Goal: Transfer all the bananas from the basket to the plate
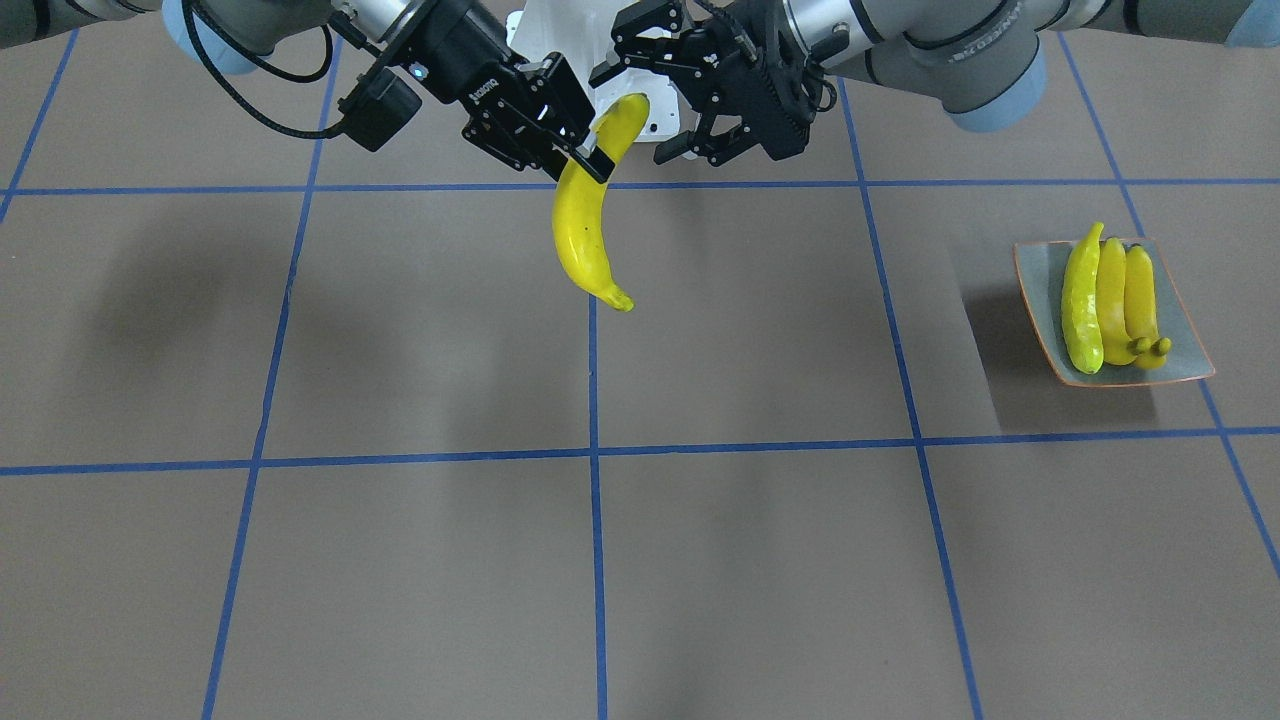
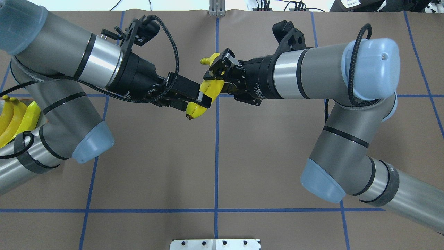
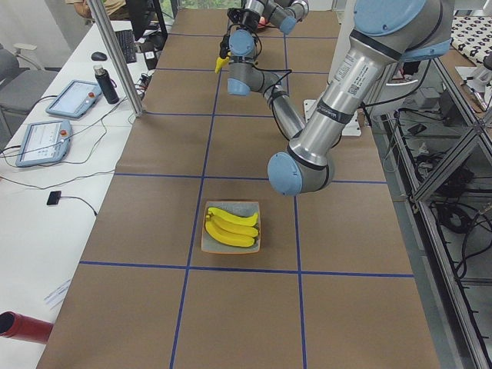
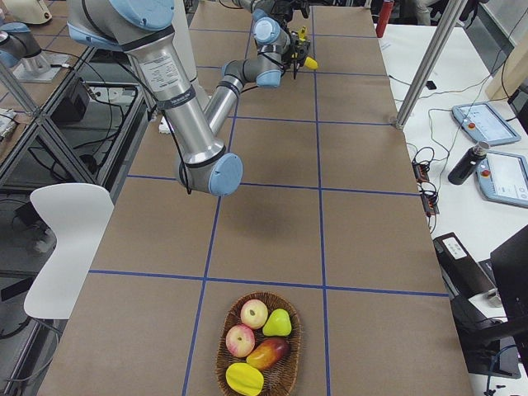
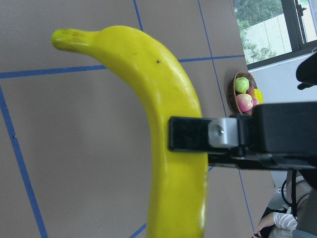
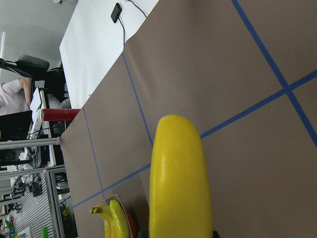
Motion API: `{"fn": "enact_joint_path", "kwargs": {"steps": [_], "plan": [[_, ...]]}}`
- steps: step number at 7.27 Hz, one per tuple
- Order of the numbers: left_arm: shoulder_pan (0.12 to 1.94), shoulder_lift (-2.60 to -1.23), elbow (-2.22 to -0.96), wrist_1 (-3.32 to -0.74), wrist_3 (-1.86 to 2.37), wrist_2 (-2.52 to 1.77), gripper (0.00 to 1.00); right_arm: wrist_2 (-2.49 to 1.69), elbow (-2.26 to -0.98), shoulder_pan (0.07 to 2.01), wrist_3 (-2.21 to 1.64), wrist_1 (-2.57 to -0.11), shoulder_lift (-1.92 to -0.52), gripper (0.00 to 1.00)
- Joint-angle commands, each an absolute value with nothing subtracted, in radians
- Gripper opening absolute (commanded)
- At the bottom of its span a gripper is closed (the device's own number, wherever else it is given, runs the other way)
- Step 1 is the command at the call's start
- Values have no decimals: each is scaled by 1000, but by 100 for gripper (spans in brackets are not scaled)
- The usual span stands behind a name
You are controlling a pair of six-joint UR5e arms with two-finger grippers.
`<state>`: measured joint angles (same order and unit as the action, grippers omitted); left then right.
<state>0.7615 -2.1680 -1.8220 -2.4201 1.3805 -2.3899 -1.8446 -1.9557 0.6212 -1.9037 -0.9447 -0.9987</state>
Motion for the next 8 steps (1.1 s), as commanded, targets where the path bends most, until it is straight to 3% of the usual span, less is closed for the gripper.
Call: {"fn": "enact_joint_path", "kwargs": {"steps": [1,2,6,7,8], "plan": [[759,-2169,-1822,-2421,1381,-2370,93,-1781,-1957,576,-1904,-945,-997,0],[758,-2168,-1822,-2421,1379,-2370,84,-1772,-1959,565,-1904,-945,-989,0],[752,-2164,-1825,-2419,1374,-2356,0,-1770,-1974,563,-1901,-945,-985,0],[752,-2161,-1827,-2418,1370,-2356,0,-1770,-1971,563,-1869,-943,-985,28],[753,-2157,-1827,-2418,1370,-2355,0,-1744,-1977,563,-1829,-943,-983,99]]}}
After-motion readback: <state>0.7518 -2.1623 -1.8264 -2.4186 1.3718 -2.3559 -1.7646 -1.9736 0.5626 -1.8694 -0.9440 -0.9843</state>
